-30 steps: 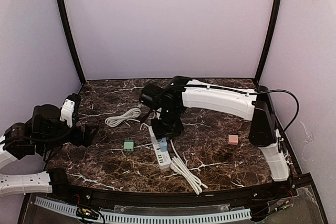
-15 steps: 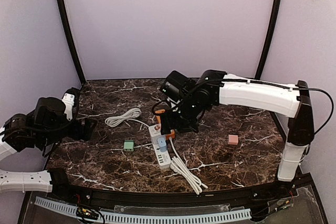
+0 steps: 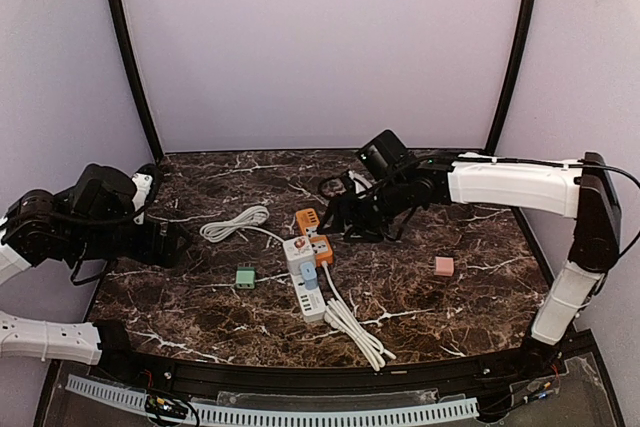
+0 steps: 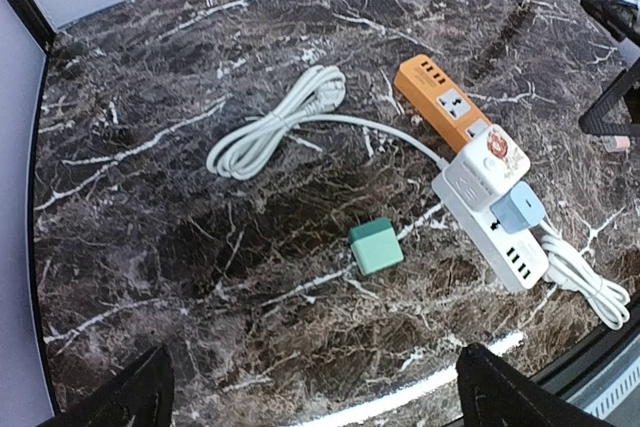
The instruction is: Insert the plug
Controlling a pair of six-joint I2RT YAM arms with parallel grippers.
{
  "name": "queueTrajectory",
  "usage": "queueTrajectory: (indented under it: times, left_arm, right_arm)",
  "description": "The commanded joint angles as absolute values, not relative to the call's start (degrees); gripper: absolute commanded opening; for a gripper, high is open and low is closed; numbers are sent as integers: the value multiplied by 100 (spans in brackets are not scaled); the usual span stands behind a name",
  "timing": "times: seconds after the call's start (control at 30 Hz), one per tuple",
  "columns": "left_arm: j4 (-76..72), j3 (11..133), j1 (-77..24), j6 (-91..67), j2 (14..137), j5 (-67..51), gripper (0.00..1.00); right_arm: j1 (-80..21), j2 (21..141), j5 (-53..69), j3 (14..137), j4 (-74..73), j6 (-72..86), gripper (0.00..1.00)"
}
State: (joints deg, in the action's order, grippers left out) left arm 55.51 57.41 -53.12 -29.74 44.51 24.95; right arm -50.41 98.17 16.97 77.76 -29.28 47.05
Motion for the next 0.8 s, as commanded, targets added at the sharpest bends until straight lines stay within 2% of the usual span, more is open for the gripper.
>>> queueTrajectory:
  times: [0.0,0.43,0.77]
  left_arm:
    - [6078,5841,-5284,-3356,4621,1819,99]
    - [6248,5849,-5286,-3684,4699,1324,99]
    - [6244,5824,-5289,-3726,4693,1289,98]
  right_arm:
    - [-4955,10053,2432,7759,-2186,4499,71]
    - [-4817,10958,3303,7845,-1592,4233,80]
    - [-4838,11619,3568,8066,-1441,4269,69]
